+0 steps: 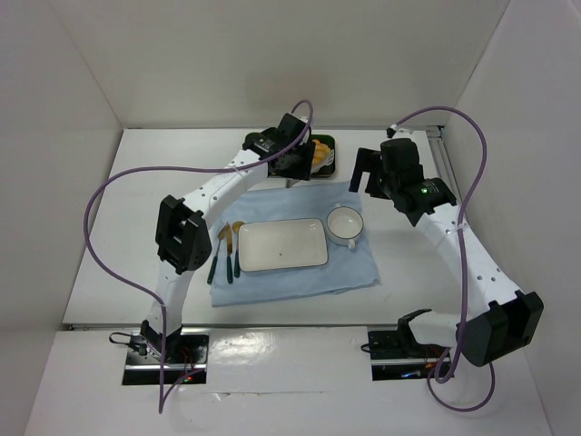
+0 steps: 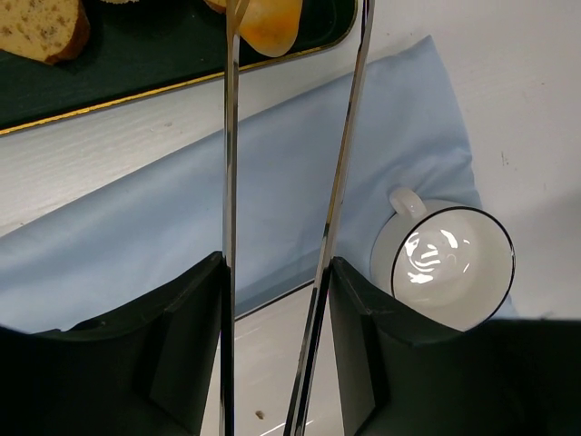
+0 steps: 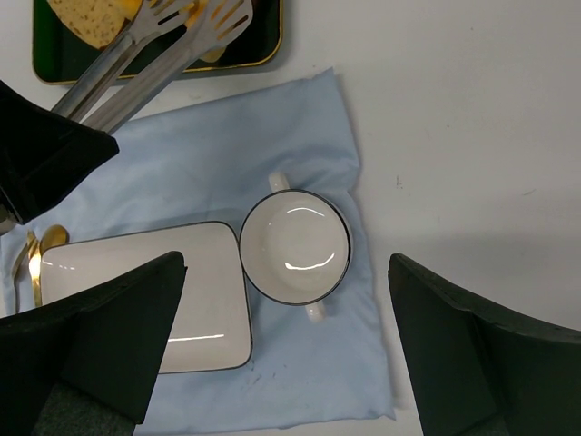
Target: Place the bread
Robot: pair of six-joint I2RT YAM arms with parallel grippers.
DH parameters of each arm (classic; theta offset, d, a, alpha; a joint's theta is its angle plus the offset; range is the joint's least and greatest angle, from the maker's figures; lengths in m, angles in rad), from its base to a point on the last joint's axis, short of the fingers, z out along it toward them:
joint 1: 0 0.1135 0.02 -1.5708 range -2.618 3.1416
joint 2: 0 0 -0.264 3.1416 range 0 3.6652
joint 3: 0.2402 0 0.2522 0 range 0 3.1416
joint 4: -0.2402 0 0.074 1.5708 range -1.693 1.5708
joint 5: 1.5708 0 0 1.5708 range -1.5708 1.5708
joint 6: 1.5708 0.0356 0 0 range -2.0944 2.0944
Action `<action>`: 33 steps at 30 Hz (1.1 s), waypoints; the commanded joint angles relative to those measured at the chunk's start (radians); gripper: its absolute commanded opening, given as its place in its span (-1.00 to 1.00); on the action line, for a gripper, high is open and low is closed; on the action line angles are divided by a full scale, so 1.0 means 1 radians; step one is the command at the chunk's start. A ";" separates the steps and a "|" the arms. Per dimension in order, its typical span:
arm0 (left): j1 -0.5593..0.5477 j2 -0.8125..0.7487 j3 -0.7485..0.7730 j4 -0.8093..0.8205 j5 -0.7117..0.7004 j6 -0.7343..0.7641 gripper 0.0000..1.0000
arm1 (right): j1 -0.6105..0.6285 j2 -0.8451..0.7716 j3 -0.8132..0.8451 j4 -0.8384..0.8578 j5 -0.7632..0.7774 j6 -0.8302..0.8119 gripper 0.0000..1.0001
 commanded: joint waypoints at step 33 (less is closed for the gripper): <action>0.000 -0.015 -0.005 0.085 -0.056 -0.066 0.19 | -0.035 -0.068 -0.050 0.006 -0.047 0.024 1.00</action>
